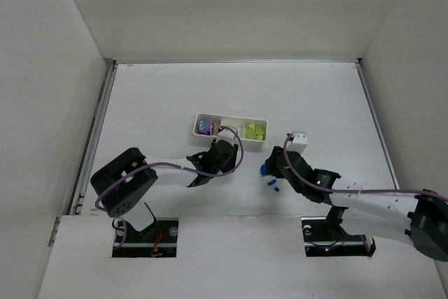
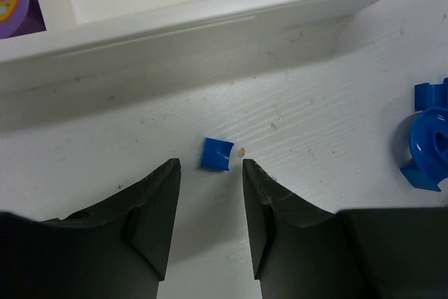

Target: Sort the legos into containers by color

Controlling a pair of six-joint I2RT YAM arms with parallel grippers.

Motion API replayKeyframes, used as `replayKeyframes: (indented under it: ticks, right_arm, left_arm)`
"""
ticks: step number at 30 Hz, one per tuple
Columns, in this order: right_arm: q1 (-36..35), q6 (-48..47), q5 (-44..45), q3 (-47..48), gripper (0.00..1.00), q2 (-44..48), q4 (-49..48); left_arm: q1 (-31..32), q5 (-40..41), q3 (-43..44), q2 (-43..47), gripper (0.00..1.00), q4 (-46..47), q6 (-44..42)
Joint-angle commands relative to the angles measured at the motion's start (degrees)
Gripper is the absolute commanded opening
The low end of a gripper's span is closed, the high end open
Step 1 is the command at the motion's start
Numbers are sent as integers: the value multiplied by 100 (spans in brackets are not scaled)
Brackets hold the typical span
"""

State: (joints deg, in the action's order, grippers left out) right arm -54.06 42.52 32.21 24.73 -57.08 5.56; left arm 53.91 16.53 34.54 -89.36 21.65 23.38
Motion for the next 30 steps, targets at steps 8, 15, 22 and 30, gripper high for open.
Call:
replayKeyframes:
  ticks: [8, 15, 22, 30]
  right_arm:
    - [-319, 494, 75, 49, 52, -154, 401]
    - [-328, 459, -57, 137, 67, -523, 393]
    - [-346, 266, -83, 365, 72, -936, 279]
    - [-355, 195, -83, 480, 71, -1183, 217]
  left_arm:
    - [-34, -45, 131, -389, 25, 384, -175]
    - [-52, -27, 44, 155, 15, 314, -184]
    - [-306, -352, 96, 1227, 15, 138, 35]
    - [-869, -660, 702, 922, 16, 190, 132]
